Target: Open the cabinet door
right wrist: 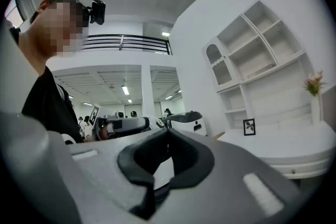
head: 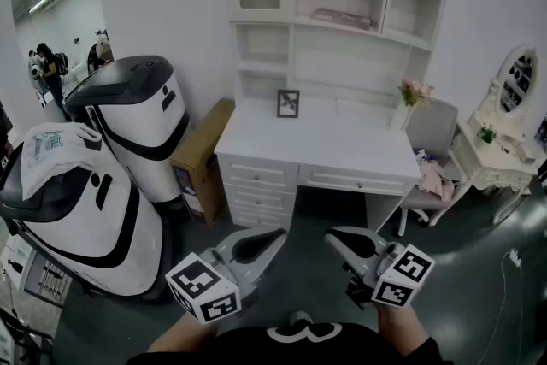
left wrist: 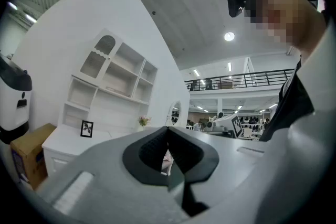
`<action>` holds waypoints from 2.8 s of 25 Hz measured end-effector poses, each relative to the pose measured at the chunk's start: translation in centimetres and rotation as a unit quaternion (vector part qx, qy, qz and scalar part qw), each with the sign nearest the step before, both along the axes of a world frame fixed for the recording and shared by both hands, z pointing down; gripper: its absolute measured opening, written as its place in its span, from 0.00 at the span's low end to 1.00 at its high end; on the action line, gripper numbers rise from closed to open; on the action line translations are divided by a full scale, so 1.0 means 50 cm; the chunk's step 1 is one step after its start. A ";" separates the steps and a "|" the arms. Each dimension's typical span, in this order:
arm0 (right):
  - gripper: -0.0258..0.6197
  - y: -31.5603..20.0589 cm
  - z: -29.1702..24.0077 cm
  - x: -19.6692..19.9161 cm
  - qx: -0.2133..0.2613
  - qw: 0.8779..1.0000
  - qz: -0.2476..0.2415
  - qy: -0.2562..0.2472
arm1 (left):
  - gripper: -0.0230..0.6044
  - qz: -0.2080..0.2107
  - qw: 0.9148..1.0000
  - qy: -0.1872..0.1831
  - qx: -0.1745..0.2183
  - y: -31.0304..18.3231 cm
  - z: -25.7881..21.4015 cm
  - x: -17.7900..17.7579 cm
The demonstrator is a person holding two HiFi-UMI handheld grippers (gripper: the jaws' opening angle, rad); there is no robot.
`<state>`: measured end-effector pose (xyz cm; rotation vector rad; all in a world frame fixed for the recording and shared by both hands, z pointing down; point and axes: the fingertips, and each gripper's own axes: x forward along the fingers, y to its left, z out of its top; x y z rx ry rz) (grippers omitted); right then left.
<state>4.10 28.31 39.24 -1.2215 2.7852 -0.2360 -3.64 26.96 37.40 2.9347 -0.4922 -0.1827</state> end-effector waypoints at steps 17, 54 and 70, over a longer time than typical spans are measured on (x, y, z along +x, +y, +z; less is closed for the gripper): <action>0.04 -0.045 -0.007 0.000 0.009 1.000 0.006 0.007 | 0.04 -0.021 1.000 0.007 0.008 -0.042 -0.019 -0.024; 0.04 -0.898 -0.047 0.353 0.038 0.998 -0.049 0.001 | 0.04 -0.088 0.994 -0.032 0.053 -0.895 -0.041 0.339; 0.04 -1.070 -0.115 0.376 0.083 0.996 -0.038 0.010 | 0.04 -0.124 0.983 -0.044 0.126 -1.140 -0.118 0.318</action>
